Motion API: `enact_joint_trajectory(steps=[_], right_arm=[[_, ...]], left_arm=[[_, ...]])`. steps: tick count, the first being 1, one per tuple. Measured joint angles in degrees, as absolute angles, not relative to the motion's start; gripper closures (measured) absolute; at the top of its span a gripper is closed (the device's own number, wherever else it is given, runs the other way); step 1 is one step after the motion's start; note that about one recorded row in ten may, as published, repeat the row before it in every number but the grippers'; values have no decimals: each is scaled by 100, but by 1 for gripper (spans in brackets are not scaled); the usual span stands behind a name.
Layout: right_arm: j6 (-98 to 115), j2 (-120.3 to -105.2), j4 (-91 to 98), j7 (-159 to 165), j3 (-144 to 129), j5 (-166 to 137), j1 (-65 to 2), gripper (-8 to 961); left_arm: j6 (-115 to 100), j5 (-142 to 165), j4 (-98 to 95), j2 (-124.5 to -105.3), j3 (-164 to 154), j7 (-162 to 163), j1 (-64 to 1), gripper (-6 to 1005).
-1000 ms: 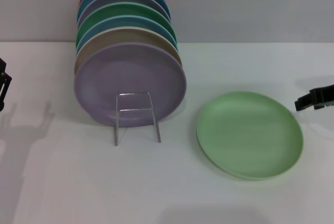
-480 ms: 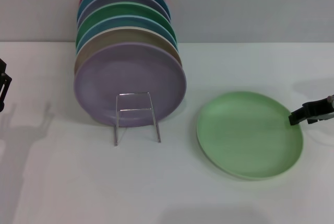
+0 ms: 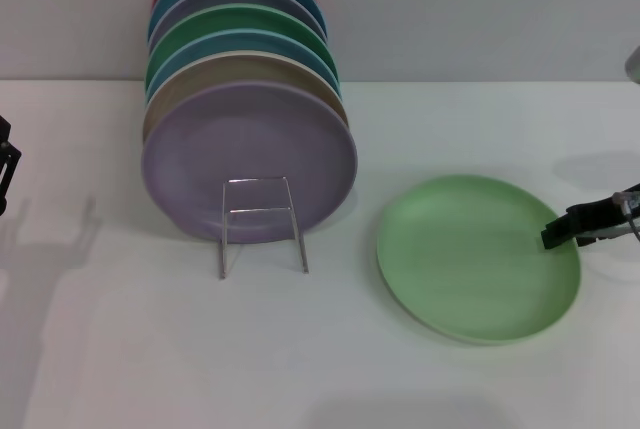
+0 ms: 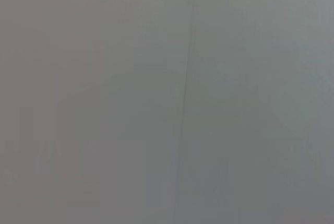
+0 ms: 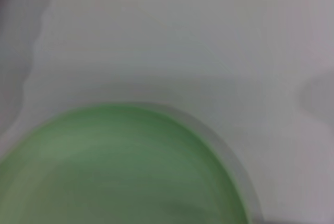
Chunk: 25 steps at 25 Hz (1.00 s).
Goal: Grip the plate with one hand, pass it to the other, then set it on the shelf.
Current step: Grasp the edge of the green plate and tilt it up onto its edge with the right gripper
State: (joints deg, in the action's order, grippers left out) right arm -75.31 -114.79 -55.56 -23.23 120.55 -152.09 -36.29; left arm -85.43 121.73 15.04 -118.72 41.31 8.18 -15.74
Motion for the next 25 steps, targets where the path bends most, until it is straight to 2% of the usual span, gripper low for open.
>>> enact_joint_trajectory(steps=[9, 14, 19, 25], right_arm=[[-7592, -11479, -5494, -2319, 12059, -15207, -3665, 486], [-7618, -11479, -5491, -2305, 12059, -15210, -3655, 627], [-7640, -11479, -5491, -2296, 12063, -15227, -3641, 832], [-7647, -11479, -5492, -2288, 12059, -15237, -3627, 837]], left_arm=[[-8549, 12173, 1503, -11865, 4131, 818, -1562, 167], [-8559, 12173, 1503, -11865, 4131, 818, -1545, 167], [-8568, 12173, 1503, -11865, 4131, 818, -1536, 167], [-8604, 12173, 1503, -11865, 4131, 818, -1529, 167]])
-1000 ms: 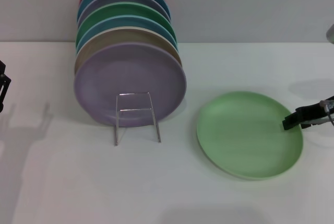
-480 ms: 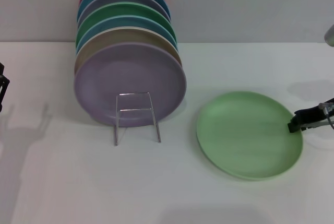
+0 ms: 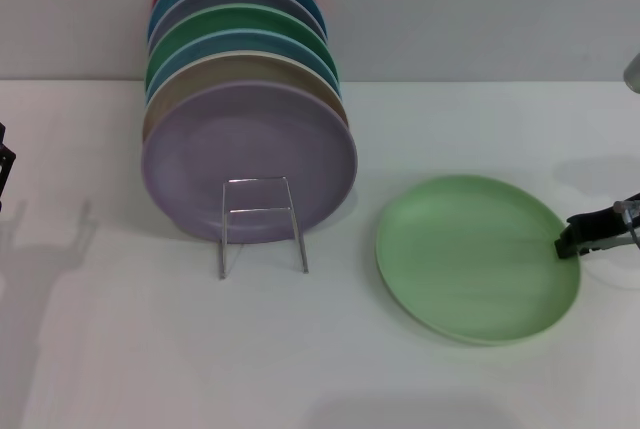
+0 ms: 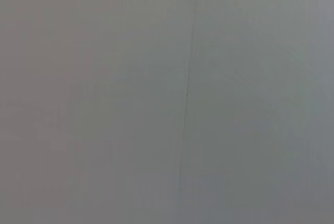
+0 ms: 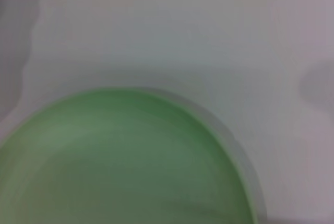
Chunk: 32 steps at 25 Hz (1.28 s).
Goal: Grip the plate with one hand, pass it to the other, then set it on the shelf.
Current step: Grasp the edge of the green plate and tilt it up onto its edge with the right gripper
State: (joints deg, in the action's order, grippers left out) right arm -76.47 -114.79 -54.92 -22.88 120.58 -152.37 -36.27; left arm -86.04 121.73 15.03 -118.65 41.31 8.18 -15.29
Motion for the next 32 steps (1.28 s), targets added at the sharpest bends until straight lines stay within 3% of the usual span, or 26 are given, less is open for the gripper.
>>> enact_joint_trajectory(steps=[16, 29, 32], right_arm=[[-7632, -11511, -5710, -2507, 12049, -15249, -3568, 922], [-7511, -11873, -7574, -2907, 11961, -15248, -2942, 934], [-7426, -11883, -7794, -2939, 11912, -15246, -2852, 934]], left_arm=[[-8613, 12173, 1494, -11865, 4131, 817, -1529, 167], [-8619, 12173, 1512, -11865, 4131, 817, -1514, 168], [-8621, 12172, 1519, -11865, 4131, 818, -1512, 168]])
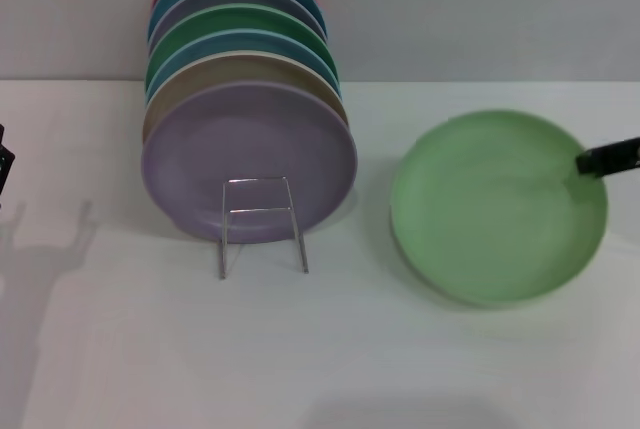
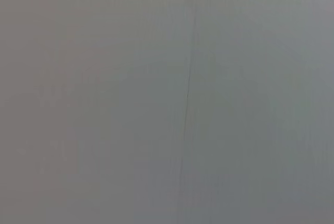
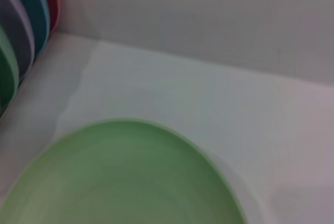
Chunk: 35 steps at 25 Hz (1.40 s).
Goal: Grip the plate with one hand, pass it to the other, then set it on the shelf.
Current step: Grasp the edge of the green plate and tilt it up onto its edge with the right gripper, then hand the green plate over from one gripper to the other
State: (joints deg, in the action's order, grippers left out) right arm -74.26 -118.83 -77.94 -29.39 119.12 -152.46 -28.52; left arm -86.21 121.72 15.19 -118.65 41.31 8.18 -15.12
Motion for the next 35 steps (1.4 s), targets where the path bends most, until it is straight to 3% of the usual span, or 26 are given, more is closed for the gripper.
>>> enact_joint_trajectory(steps=[14, 35], right_arm=[[-6456, -11882, -8755, -3333, 11292, -15495, -2399, 935], [-2185, -11911, -8218, -3563, 9361, -15692, -1277, 934]], left_arm=[[-8623, 12163, 1539, -11865, 4188, 817, -1511, 168], [-8621, 12164, 1537, -11865, 4192, 817, -1516, 168]])
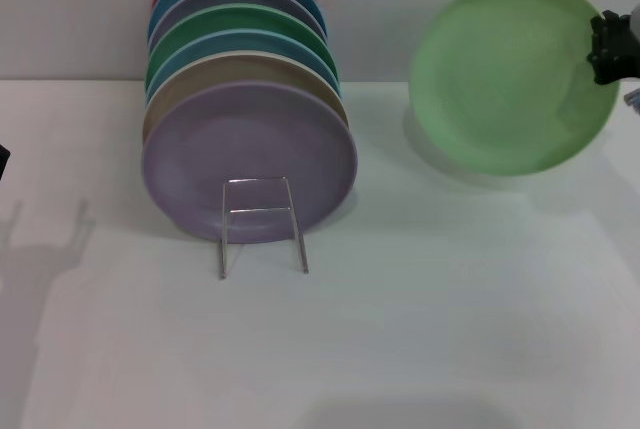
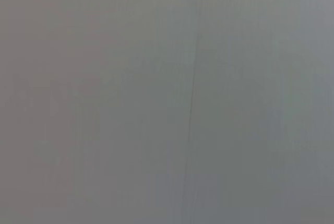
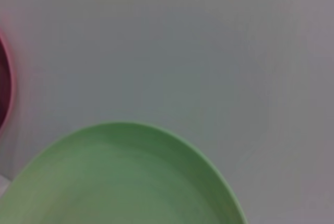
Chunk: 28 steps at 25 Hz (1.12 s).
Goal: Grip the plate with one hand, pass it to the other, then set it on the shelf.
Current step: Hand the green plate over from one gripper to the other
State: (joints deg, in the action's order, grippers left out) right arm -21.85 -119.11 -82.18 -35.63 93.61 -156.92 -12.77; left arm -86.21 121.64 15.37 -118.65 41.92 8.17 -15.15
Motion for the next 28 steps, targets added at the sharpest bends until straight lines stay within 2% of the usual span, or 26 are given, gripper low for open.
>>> enact_joint_trajectory(steps=[12, 28], right_arm=[[1391, -11935, -6863, -3029, 8259, -15642, -713, 934], [5186, -11910, -4404, -1272, 7595, -15682, -770, 934]], left_arm=[[-8674, 12165, 1515, -11856, 4192, 817, -1510, 168], [-9310, 12198, 1574, -11879, 4070, 1649, -1102, 169]])
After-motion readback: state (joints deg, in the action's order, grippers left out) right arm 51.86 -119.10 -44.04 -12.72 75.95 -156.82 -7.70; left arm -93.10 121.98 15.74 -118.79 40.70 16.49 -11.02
